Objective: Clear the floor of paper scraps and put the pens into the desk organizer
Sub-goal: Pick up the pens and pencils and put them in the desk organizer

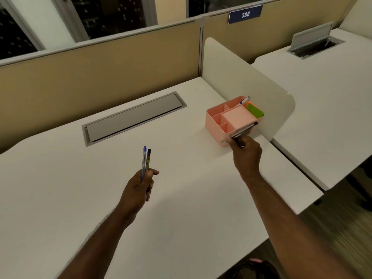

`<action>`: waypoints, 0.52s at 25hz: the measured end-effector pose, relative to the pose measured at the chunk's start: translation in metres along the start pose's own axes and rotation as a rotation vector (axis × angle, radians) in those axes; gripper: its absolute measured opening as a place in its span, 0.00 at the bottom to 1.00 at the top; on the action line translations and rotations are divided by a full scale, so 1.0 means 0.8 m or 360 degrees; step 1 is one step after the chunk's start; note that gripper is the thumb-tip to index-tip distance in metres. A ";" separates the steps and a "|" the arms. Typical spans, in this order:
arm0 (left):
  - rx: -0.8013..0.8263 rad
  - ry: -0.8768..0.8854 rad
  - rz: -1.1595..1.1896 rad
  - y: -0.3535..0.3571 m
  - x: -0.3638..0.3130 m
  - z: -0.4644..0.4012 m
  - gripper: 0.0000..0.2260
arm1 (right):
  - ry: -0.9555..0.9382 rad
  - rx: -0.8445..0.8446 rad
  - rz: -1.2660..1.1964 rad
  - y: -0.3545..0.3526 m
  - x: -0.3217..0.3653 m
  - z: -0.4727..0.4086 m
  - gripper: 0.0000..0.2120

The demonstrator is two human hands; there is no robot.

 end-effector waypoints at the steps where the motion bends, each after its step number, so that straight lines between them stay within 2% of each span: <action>1: -0.0012 0.0001 0.0000 0.000 -0.002 -0.006 0.12 | -0.0019 -0.0028 0.0012 0.000 0.003 -0.025 0.08; 6: -0.0070 -0.0059 -0.0039 -0.008 0.005 -0.016 0.11 | 0.0021 -0.0038 0.0173 0.032 0.003 -0.125 0.09; 10: -0.0067 -0.0135 -0.0043 -0.017 0.016 -0.018 0.11 | 0.0238 0.0216 0.0426 0.076 -0.023 -0.153 0.13; 13: -0.0056 -0.0172 -0.0061 -0.019 0.021 -0.023 0.11 | 0.0287 0.0279 0.0435 0.088 -0.028 -0.156 0.13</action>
Point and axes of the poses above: each hand's wrist, its own z-axis away from the middle knuckle, its own y-axis out of the palm, x = y × z, the point moved 6 cm from there along -z, towards the middle knuckle, and after that the axes turned 9 degrees about x, right-handed, at the moved point
